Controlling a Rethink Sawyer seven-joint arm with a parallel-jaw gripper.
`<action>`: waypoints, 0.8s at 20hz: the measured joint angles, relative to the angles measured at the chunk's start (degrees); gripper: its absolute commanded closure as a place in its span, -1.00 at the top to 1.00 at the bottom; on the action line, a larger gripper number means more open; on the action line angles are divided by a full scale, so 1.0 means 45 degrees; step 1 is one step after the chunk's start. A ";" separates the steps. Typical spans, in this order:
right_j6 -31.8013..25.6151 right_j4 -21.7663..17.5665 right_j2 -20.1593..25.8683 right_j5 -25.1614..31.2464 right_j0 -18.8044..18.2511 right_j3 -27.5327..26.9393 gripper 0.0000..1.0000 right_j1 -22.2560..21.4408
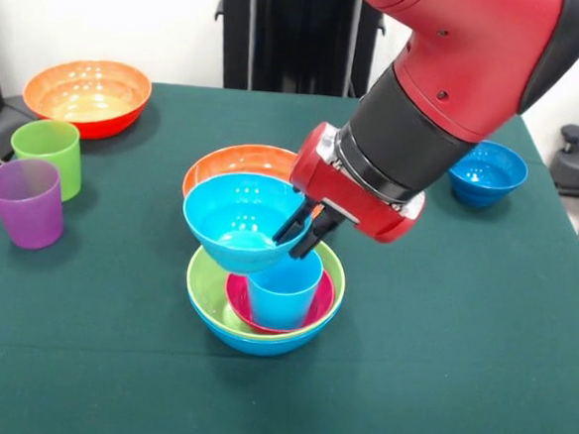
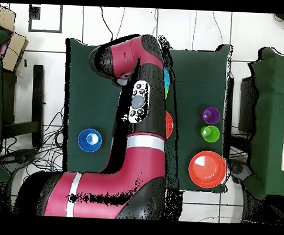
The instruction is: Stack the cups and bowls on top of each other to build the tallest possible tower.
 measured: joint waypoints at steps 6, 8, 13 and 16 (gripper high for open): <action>0.0003 0.0153 -0.0290 -0.0071 0.0107 -0.0195 -1.00 0.0213; 0.0003 0.0203 -0.0376 -0.0176 0.0150 -0.0195 -1.00 0.0235; 0.0178 0.0417 -0.0724 -0.0896 0.0420 -0.0192 -1.00 0.0268; 0.0332 0.0541 -0.0920 -0.1236 0.0615 -0.0183 -1.00 0.0266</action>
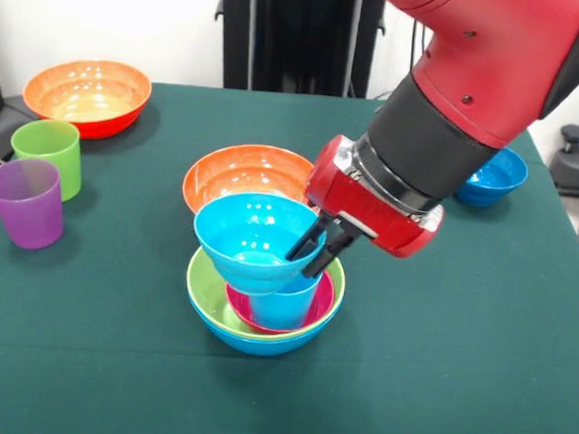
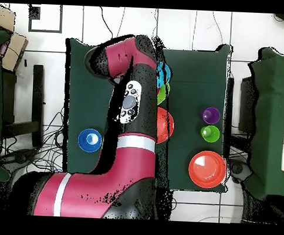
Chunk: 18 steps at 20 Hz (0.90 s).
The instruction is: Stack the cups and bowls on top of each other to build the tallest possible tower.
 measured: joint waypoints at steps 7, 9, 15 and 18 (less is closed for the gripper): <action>0.0222 0.0396 -0.0396 -0.0111 0.0372 0.0000 -1.00 0.0016; 0.0228 0.0499 -0.0504 -0.0111 0.0479 0.0000 -1.00 0.0029; 0.0228 0.0695 -0.0803 -0.0124 0.0786 0.0020 -1.00 0.0038; 0.0228 0.0800 -0.0966 -0.0232 0.0897 0.0094 -1.00 0.0035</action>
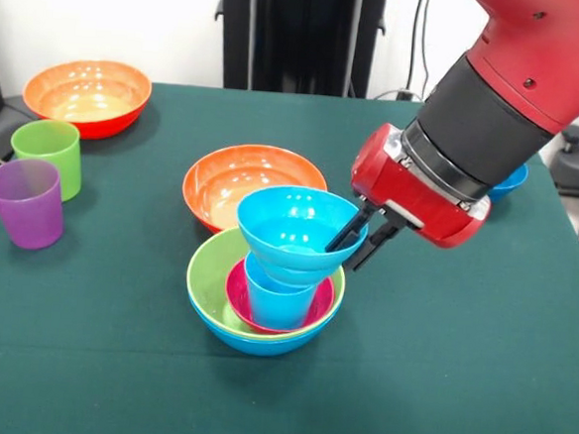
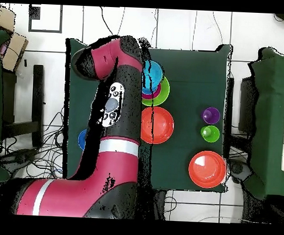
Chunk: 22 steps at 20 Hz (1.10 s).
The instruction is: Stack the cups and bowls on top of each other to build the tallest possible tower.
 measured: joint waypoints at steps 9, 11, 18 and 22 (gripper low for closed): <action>0.0000 0.0309 -0.0368 -0.0881 0.0046 0.0500 -1.00 0.0013; 0.0000 0.0385 -0.0456 -0.1026 0.0046 0.0614 -1.00 0.0013; 0.0000 0.0679 -0.0658 -0.1137 0.0026 0.0806 -1.00 0.0014; 0.0000 0.0848 -0.0779 -0.1137 0.0016 0.0870 -1.00 0.0013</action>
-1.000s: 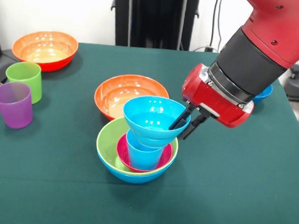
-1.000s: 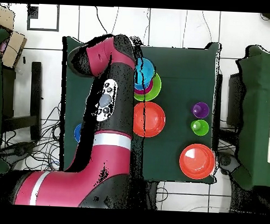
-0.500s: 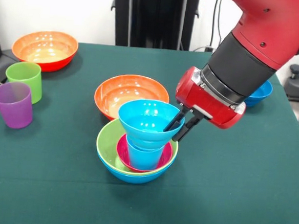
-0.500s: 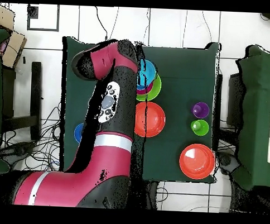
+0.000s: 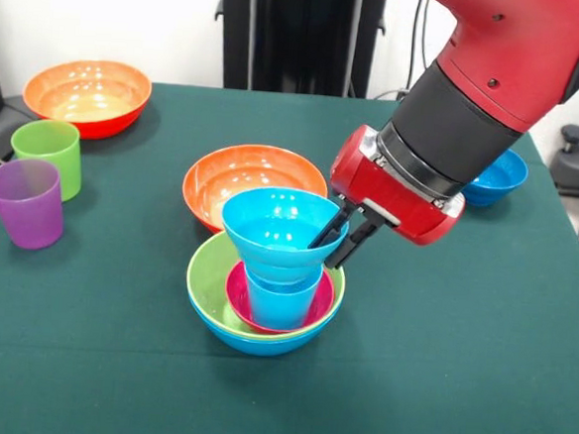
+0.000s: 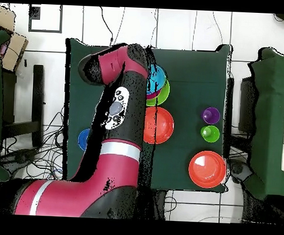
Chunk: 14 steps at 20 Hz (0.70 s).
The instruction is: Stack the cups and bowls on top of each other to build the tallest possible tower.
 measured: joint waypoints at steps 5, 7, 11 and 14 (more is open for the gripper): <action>0.0000 0.0069 -0.0097 0.0000 0.0001 0.0072 -1.00 -0.0001; 0.0000 0.0069 -0.0170 -0.0040 0.0001 0.0125 -1.00 -0.0003; 0.0000 0.0069 -0.0273 -0.0112 0.0001 0.0200 1.00 -0.0004; 0.0000 0.0069 -0.0348 -0.0129 0.0001 0.0254 1.00 -0.0004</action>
